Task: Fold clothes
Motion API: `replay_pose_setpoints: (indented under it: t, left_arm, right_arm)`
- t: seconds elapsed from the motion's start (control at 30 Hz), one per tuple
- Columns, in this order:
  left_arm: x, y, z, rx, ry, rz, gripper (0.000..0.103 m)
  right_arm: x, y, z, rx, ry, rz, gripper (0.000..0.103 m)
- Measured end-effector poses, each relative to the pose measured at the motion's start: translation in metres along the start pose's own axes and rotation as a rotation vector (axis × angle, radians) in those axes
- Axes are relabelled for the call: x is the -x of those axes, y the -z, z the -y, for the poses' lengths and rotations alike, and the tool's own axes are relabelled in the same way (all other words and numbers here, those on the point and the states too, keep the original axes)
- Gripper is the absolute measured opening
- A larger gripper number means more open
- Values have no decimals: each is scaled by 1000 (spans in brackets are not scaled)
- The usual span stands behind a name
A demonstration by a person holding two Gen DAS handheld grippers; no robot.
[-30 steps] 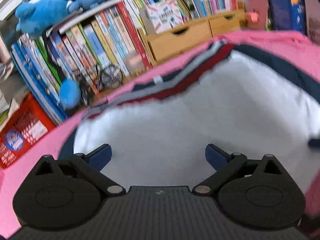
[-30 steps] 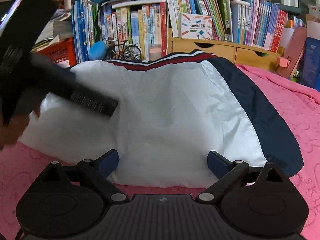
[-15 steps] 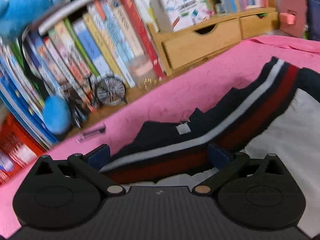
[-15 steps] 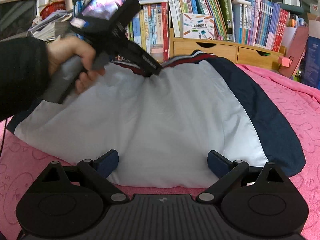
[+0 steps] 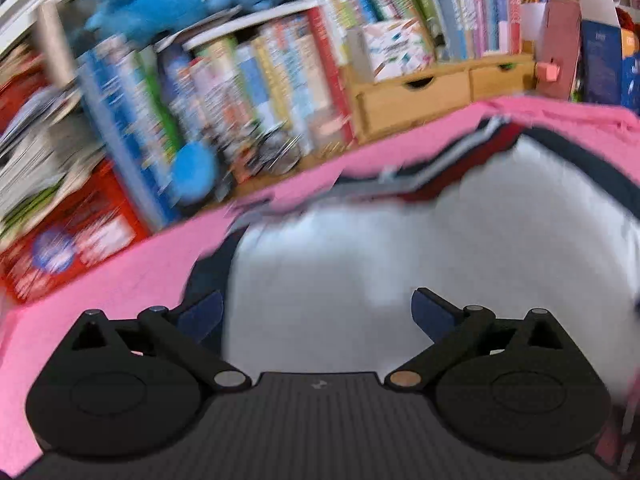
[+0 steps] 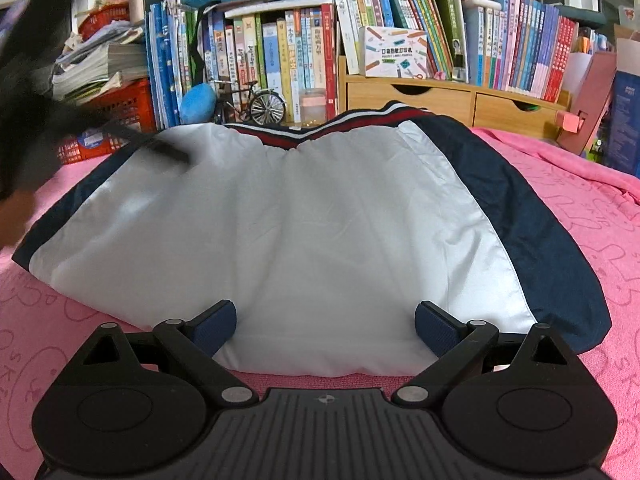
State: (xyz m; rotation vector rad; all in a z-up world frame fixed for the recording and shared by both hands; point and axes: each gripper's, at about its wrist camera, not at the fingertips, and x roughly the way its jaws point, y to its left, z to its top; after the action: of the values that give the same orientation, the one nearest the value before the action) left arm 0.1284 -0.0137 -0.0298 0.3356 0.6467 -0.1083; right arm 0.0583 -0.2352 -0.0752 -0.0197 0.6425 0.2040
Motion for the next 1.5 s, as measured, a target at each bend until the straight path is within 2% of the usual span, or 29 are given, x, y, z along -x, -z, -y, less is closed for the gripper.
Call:
replay_pose_setpoints:
  t: [0.1, 0.17, 0.23, 0.33, 0.43, 0.57, 0.63, 0.7, 0.8, 0.87, 0.93, 1.0, 1.03, 1.1, 1.17, 1.23, 1.3, 1.4, 1.47, 1.5]
  left_arm:
    - [10, 48, -24, 11, -75, -65, 103]
    - [18, 72, -41, 70, -95, -64, 103]
    - [27, 89, -60, 180, -94, -64, 103]
    - [34, 102, -73, 274, -75, -33, 103]
    - [39, 101, -62, 231, -120, -2, 103]
    - [43, 98, -37, 100, -230, 48, 103]
    - [41, 96, -31, 59, -264, 58, 103]
    - [42, 99, -30, 51, -272, 60, 103]
    - [41, 99, -35, 74, -253, 54, 103]
    - [41, 100, -38, 98, -236, 48, 103]
    - [42, 101, -39, 113, -226, 45, 103]
    - [43, 101, -38, 114, -225, 45, 103]
    - [43, 101, -37, 113, -227, 45, 103]
    - [43, 101, -36, 108, -231, 46, 103]
    - [43, 100, -36, 106, -232, 47, 103]
    - [44, 100, -38, 116, -226, 45, 103]
    - [50, 92, -43, 168, -192, -1, 100]
    - [82, 70, -42, 256, -8, 114, 101]
    - [94, 49, -26, 220, 60, 169, 102]
    - [96, 38, -11, 176, 57, 193, 103]
  right_arm:
    - [0, 1, 0, -1, 2, 2, 98]
    - [1, 1, 1, -5, 2, 3, 98]
    - [0, 1, 1, -8, 7, 4, 99]
    - [0, 1, 2, -13, 13, 3, 101]
    - [0, 1, 4, -24, 16, 5, 103]
    - [16, 7, 6, -69, 14, 60, 103]
    - [24, 7, -6, -29, -13, 94, 103]
    - [24, 2, -25, 18, -49, 90, 103]
    - [15, -4, -43, 63, -72, 80, 103]
    - [11, -6, -42, 68, -40, 72, 103]
    - [11, -4, -24, 36, -36, 60, 103]
    - [14, 0, 5, -34, -85, 47, 103]
    - [16, 2, 17, -64, -41, 33, 103]
    - [19, 10, 47, -93, 168, 34, 103]
    - [28, 21, 88, -213, 193, 52, 103]
    - [43, 29, 122, -375, 110, 106, 103]
    - [54, 35, 150, -532, 5, 142, 103]
    - [54, 36, 165, -598, -68, 151, 103]
    - [51, 35, 169, -605, -92, 155, 103]
    - [49, 33, 168, -598, -95, 155, 103]
